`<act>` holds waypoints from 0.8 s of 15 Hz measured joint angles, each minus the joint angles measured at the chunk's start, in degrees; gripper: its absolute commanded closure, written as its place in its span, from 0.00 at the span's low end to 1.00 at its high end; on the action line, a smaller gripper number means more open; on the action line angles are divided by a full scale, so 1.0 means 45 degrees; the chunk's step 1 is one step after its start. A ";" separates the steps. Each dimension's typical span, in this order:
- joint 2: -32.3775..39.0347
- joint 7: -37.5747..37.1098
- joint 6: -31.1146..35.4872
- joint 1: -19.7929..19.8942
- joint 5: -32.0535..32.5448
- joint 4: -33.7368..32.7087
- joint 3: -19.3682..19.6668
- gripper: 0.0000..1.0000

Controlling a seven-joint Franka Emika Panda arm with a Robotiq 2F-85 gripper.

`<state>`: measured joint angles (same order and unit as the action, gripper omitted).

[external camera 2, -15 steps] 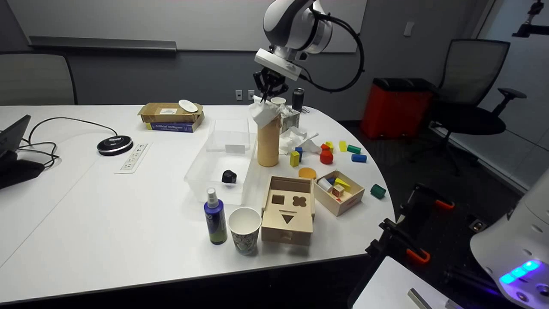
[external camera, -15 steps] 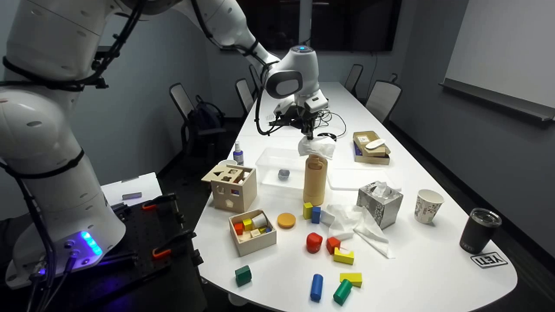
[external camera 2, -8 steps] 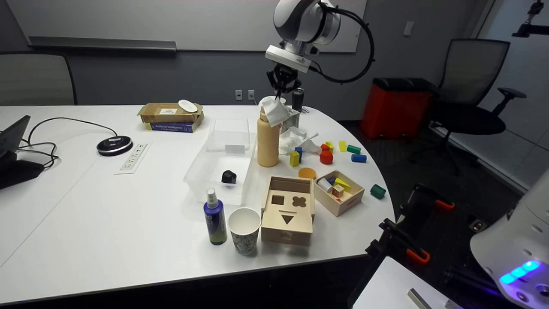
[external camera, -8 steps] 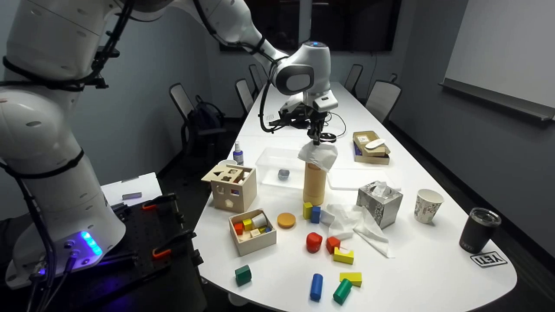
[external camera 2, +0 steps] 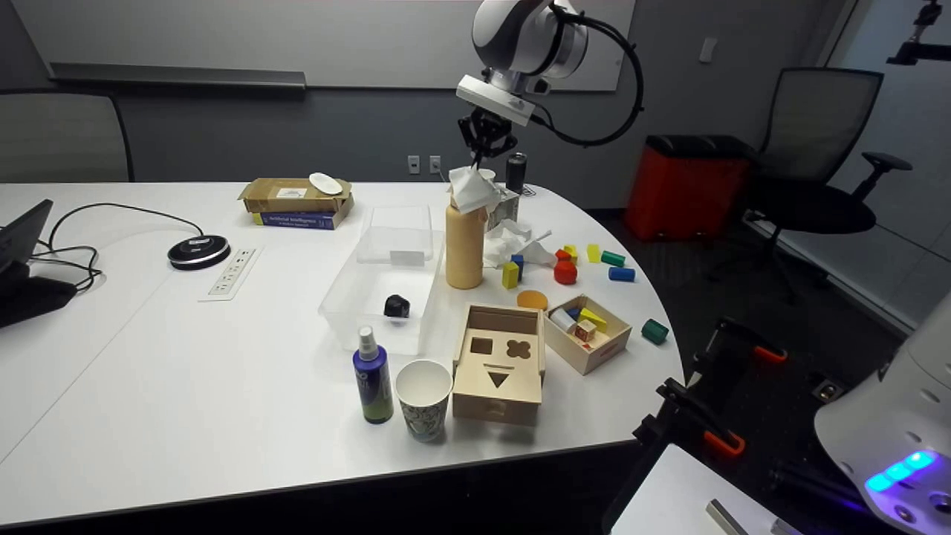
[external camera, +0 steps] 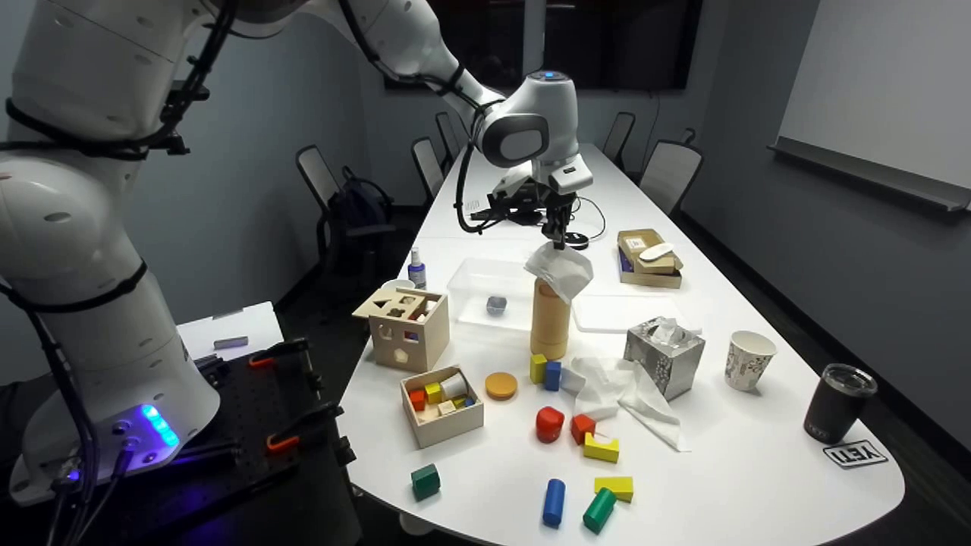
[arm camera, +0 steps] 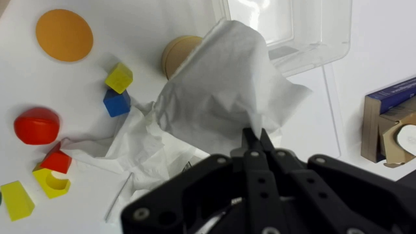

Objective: Pick up the wipe and clean the bottle

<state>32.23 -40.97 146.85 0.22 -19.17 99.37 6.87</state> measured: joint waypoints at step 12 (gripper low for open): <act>0.0724 -0.0002 0.1191 0.0002 -0.0440 -0.0300 -0.0420 1.00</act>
<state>35.49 -40.99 152.21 0.23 -21.15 98.02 4.98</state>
